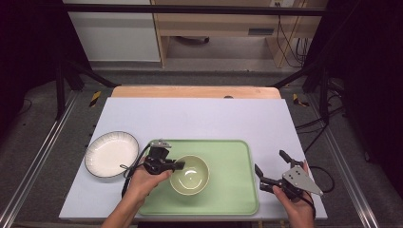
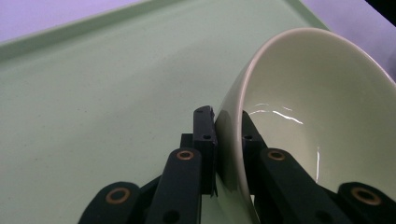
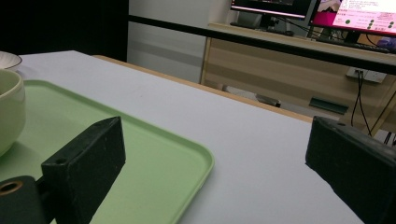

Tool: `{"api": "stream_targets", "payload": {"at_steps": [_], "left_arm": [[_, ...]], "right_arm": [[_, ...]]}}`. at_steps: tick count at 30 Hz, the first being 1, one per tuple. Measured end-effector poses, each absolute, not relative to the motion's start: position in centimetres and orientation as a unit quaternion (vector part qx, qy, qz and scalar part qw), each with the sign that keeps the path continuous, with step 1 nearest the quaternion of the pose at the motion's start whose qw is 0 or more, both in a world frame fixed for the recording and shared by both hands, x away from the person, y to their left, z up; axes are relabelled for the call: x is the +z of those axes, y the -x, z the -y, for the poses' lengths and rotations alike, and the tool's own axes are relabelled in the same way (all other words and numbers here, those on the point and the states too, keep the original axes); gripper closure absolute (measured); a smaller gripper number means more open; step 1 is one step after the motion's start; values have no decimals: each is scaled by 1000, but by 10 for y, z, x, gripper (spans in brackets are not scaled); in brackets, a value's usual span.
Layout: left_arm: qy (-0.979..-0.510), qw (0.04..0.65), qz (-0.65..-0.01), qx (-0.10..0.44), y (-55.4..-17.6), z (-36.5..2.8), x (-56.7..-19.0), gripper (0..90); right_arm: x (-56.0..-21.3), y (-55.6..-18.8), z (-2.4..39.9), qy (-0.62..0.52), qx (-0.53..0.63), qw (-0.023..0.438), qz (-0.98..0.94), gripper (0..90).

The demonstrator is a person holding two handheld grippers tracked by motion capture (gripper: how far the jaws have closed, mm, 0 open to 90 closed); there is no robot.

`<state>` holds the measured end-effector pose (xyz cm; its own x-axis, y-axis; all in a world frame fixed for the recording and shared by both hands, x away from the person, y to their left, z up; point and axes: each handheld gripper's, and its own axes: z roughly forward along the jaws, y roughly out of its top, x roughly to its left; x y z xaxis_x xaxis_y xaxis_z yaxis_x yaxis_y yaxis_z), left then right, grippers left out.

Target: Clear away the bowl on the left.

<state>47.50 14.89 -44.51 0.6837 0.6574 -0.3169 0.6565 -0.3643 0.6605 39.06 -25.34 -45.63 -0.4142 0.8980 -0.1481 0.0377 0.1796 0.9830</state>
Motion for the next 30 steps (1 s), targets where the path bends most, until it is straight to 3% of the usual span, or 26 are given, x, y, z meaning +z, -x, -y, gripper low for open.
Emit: {"api": "stream_targets", "payload": {"at_steps": [30], "left_arm": [[-819,396,-416,-12,-481,-149,-452,822]], "right_arm": [[-457,-391,253,-359,530,403,-654,49]]}}
